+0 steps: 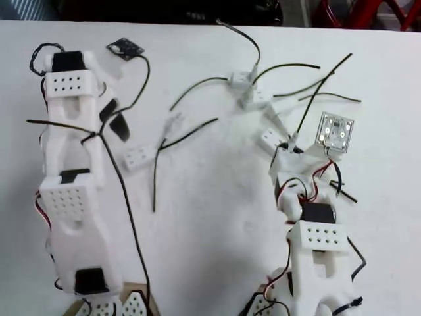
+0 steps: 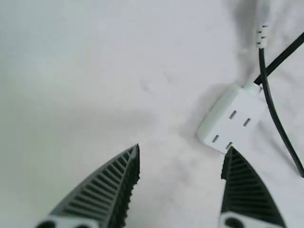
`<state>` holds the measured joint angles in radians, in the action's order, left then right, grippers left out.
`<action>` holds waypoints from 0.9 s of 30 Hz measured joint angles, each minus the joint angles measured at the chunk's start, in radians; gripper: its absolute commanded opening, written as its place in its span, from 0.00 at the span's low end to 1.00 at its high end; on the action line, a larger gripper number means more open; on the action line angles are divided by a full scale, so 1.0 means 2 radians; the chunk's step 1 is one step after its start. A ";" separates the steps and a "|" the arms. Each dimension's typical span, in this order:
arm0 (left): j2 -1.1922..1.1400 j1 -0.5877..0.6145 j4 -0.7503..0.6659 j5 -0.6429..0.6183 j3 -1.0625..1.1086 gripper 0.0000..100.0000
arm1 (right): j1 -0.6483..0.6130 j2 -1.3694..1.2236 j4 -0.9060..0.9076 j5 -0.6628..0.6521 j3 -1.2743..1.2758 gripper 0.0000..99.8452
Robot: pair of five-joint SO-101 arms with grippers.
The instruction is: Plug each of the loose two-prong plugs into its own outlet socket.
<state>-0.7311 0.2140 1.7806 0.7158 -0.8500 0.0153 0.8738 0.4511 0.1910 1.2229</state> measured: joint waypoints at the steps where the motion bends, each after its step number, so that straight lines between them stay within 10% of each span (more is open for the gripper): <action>1: 0.001 -0.002 0.000 0.001 0.010 0.28 | 0.000 0.000 0.000 0.000 0.000 0.02; 19: 0.098 -0.037 -0.160 0.073 0.328 0.28 | 0.000 0.000 0.000 0.000 0.000 0.02; 27: 0.101 -0.064 -0.235 0.076 0.399 0.13 | 0.000 0.000 0.000 0.000 0.000 0.02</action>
<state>-0.5301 0.0867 1.3111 0.8677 -0.0522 0.0153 0.8738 0.4511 0.1910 1.2229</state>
